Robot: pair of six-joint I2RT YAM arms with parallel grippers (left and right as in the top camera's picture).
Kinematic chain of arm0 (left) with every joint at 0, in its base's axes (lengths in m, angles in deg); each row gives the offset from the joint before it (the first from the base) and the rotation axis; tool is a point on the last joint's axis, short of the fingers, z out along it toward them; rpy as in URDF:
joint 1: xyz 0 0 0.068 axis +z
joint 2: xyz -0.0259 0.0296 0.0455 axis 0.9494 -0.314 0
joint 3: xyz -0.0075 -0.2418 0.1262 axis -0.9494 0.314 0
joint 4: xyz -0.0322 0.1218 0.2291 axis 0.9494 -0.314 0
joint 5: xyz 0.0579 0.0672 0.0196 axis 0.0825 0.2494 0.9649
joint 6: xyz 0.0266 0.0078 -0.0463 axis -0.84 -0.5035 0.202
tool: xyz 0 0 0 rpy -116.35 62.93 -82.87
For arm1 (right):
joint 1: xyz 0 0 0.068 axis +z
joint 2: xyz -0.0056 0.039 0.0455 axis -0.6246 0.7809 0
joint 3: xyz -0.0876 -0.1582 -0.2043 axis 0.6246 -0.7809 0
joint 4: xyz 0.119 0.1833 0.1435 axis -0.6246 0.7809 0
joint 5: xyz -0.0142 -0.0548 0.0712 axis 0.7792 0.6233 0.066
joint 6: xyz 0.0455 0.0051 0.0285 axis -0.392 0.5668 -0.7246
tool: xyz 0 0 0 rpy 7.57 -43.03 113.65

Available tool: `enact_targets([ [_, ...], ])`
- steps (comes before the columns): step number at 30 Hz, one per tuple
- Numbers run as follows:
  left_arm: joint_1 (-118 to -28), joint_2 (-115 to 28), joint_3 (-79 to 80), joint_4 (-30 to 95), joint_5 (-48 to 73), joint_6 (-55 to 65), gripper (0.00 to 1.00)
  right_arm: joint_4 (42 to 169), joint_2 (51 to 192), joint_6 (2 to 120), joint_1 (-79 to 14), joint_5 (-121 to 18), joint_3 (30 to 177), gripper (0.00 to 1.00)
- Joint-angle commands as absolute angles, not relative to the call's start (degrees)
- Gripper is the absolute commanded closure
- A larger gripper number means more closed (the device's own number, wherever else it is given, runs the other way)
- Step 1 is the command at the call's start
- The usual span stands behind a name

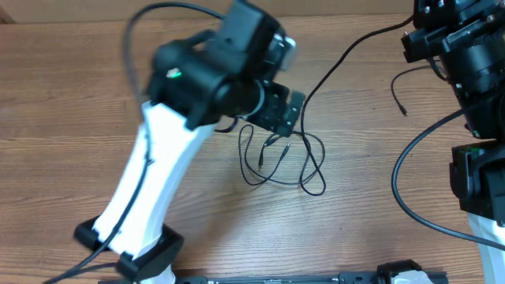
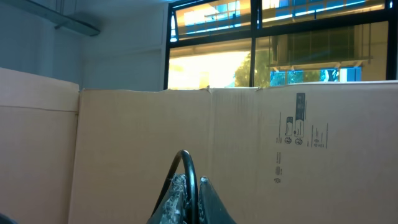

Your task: Untangle cables

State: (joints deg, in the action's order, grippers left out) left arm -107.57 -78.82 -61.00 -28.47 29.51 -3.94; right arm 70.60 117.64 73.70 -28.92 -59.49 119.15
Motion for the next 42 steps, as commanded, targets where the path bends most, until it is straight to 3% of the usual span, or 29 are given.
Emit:
enact_targets([
  [1, -109.48, -81.53, -56.02, -26.61, 24.39, -13.43, 0.07, 70.67, 117.38, 73.51, -29.09, -58.42, 120.29, 0.96],
  [7, -111.22, -84.81, -50.05, -21.97, 22.95, -14.72, 0.09, 72.09, 117.38, 73.49, -29.09, -56.93, 120.29, 0.96],
  [9, -111.40, -86.14, -49.13, -20.71, 22.01, -14.74, 0.16, 72.42, 117.38, 73.49, -29.12, -56.93, 120.29, 0.96],
  [10, -111.42, -86.93, -49.05, -20.34, 21.82, -14.74, 0.27, 72.57, 117.38, 73.49, -29.09, -56.93, 120.29, 0.96],
  [11, -111.44, -88.20, -49.05, -20.12, 21.71, -14.74, 0.52, 72.81, 117.38, 73.51, -29.09, -56.91, 120.29, 0.96],
  [13, -111.44, -88.81, -49.05, -20.09, 21.68, -14.74, 0.89, 73.10, 117.38, 73.70, -29.33, -56.91, 120.29, 0.96],
  [14, -111.44, -88.81, -49.05, -20.03, 21.66, -14.72, 0.96, 73.25, 117.38, 73.70, -29.55, -56.91, 120.29, 0.96],
  [22, -111.42, -88.74, -49.11, -19.57, 21.66, -14.74, 0.96, 78.98, 117.40, 73.66, -32.39, -56.06, 120.24, 0.96],
  [31, -111.44, -87.74, -49.11, -20.42, 21.64, -14.74, 0.96, 87.30, 119.15, 73.64, -38.16, -44.06, 120.22, 0.96],
  [42, -111.36, -79.70, -49.11, -20.38, 23.35, -14.96, 0.96, 97.77, 127.24, 73.05, -46.12, -43.47, 120.22, 0.96],
])
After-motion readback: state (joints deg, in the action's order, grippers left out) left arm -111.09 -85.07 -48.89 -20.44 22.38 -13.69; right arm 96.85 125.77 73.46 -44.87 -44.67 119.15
